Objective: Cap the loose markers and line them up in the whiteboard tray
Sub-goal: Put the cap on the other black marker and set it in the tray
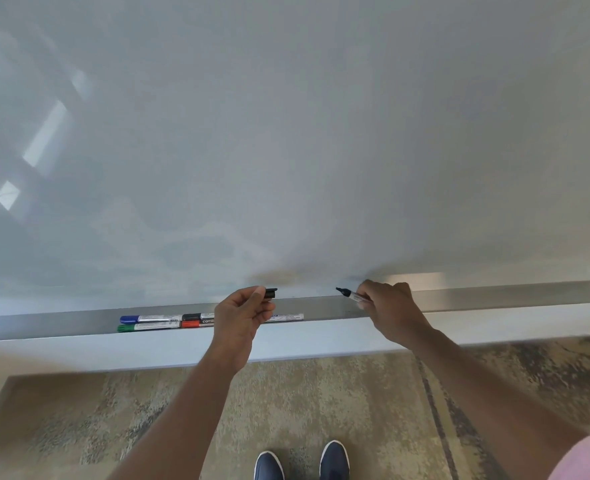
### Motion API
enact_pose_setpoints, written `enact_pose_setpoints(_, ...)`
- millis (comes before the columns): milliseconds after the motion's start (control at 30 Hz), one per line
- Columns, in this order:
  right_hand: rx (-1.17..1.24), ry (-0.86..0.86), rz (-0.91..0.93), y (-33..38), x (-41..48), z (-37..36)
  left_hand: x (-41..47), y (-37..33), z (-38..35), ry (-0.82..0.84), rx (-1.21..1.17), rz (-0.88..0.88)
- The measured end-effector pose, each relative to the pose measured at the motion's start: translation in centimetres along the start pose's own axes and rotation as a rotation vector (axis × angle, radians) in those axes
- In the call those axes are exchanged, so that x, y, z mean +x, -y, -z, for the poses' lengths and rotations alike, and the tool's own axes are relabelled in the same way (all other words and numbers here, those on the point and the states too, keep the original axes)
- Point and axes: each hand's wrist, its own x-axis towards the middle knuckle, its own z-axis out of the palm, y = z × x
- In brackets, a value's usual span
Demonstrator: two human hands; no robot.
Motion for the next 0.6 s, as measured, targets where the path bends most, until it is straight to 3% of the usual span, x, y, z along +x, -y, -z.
enact_pose_setpoints(167,0.185,-0.11,0.147,4.2,0.1,1.8,-0.4,-0.1,-1.0,-0.001,0.001,-0.036)
enact_pose_setpoints(600,0.084,-0.106,0.231,7.9,0.0,2.0,-1.5,0.0,-2.5,0.045,0.024,-0.054)
